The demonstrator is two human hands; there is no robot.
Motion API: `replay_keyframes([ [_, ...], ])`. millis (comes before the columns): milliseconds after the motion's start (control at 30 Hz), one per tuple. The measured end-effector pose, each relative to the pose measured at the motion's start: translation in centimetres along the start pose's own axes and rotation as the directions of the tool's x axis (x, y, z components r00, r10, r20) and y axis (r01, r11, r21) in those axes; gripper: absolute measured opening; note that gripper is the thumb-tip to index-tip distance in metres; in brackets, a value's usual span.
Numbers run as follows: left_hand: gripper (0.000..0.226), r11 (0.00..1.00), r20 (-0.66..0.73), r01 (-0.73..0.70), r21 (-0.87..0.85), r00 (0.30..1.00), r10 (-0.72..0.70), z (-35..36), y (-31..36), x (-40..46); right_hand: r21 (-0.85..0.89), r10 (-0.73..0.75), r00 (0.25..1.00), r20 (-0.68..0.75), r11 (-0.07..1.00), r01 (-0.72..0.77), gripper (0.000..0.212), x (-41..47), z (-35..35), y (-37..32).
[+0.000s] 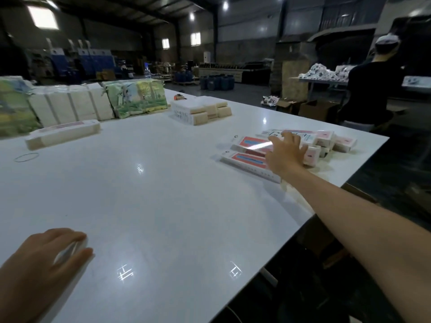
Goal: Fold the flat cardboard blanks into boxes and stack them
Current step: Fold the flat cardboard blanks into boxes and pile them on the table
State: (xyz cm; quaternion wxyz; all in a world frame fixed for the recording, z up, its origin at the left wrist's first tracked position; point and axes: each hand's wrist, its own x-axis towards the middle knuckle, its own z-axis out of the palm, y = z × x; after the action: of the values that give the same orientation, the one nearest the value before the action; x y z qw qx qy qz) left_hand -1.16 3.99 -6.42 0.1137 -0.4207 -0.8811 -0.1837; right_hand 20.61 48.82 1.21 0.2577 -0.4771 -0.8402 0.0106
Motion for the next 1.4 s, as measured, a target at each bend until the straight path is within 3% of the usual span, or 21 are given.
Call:
replay_keyframes([
  [67,0.056,0.997,-0.014,0.08,-0.011,0.997,-0.08,-0.3,0.8,0.2,0.043,-0.1,0.995,-0.029,0.994,0.101,0.047,-0.7,-1.3,-2.7],
  [133,0.053,0.997,-0.028,0.073,-0.033,0.997,-0.074,-0.7,1.8,0.1,0.122,-0.247,0.967,-0.067,0.96,0.254,0.045,-2.2,-2.6,-6.7],
  [233,0.04,0.995,-0.051,0.075,-0.063,0.996,-0.078,-1.9,3.8,-0.6,0.31,-0.444,0.887,-0.125,0.832,0.46,0.036,-6.1,-3.9,-13.5],
  [400,0.026,0.993,-0.064,0.087,-0.08,0.994,-0.092,-2.4,4.3,-1.0,0.515,-0.682,0.729,0.056,0.646,0.564,0.031,-13.8,-2.4,-22.1],
  [600,0.022,0.991,-0.096,0.097,-0.093,0.99,-0.106,-2.2,4.3,-1.3,0.428,-0.784,0.566,0.255,0.616,0.661,0.033,-19.0,2.1,-24.7],
  [733,0.023,0.985,-0.044,0.129,-0.117,0.99,-0.135,-2.2,4.4,-1.2,0.411,-0.804,0.555,0.212,0.589,0.696,0.031,-19.2,3.2,-24.2],
  [833,0.027,0.933,0.013,0.281,-0.223,0.958,-0.286,-4.7,2.2,0.0,0.426,-0.811,0.557,0.18,0.575,0.699,0.031,-19.1,3.6,-24.2],
  [933,0.042,0.836,-0.062,0.531,-0.136,0.838,-0.542,-8.6,-3.6,1.6,0.44,-0.806,0.569,0.162,0.575,0.689,0.03,-19.1,3.8,-24.3],
  [1033,0.07,0.558,-0.097,0.819,0.137,0.571,-0.815,-11.4,-9.1,1.2,0.444,-0.805,0.574,0.153,0.575,0.687,0.028,-19.1,3.9,-24.5],
  [1100,0.09,0.41,-0.093,0.875,0.258,0.445,-0.891,-11.9,-11.0,0.6,0.447,-0.799,0.581,0.157,0.582,0.679,0.028,-19.1,4.0,-24.6],
  [1200,0.104,0.353,-0.091,0.875,0.332,0.402,-0.911,-11.7,-12.3,1.1,0.436,-0.799,0.582,0.151,0.583,0.686,0.028,-19.1,3.9,-24.7],
  [1400,0.106,0.289,-0.101,0.917,0.275,0.326,-0.94,-11.9,-13.0,2.4,0.436,-0.796,0.585,0.155,0.587,0.683,0.028,-19.2,3.7,-24.6],
])
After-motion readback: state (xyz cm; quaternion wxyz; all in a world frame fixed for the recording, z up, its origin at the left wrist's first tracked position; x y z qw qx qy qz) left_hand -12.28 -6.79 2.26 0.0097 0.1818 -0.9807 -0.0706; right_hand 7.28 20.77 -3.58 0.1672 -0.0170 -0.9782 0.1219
